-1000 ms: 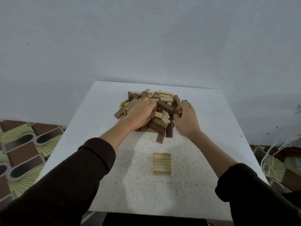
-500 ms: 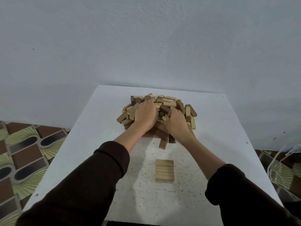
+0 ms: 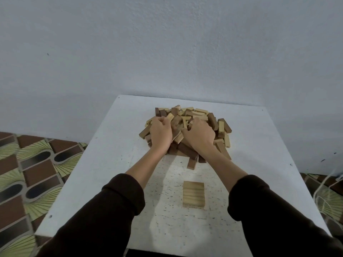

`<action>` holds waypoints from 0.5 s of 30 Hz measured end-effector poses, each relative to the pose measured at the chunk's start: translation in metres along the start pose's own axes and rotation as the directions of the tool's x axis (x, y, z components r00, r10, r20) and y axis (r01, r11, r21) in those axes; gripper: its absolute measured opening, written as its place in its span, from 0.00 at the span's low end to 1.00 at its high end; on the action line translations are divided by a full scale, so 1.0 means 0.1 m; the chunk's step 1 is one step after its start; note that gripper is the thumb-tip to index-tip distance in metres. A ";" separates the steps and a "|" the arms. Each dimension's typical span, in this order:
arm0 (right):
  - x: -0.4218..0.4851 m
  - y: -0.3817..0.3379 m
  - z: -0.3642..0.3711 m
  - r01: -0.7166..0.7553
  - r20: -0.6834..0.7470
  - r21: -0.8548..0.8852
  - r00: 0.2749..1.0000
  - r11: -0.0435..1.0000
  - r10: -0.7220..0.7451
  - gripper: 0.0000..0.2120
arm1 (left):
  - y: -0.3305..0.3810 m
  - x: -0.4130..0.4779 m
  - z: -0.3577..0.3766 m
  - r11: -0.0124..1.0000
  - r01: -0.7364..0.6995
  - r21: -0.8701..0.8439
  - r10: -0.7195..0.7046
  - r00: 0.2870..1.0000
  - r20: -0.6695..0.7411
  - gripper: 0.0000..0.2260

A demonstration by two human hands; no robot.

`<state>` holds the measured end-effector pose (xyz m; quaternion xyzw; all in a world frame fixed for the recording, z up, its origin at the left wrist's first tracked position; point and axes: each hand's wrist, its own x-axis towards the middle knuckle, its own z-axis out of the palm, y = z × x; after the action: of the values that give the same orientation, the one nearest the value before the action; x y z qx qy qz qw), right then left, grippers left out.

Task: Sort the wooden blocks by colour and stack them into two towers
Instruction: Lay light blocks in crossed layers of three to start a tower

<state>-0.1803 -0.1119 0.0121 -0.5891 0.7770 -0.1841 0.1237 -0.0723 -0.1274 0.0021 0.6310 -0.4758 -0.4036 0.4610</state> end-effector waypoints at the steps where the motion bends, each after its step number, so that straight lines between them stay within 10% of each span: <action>1: 0.01 -0.02 0.02 0.001 0.001 -0.035 1.000 0.999 -0.001 0.15 | -0.01 0.00 -0.02 1.000 0.003 -0.029 -0.003 1.000 0.004 0.04; 15: -0.22 -0.18 -0.07 -0.019 -0.110 0.222 0.993 0.975 0.044 0.06 | -0.38 -0.26 -0.39 0.979 -0.159 0.130 0.168 0.984 -0.059 0.05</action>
<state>-0.1612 -0.0937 0.0256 -0.5480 0.7668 -0.3004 0.1466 -0.0328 -0.0903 -0.0229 0.6309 -0.5340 -0.3117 0.4686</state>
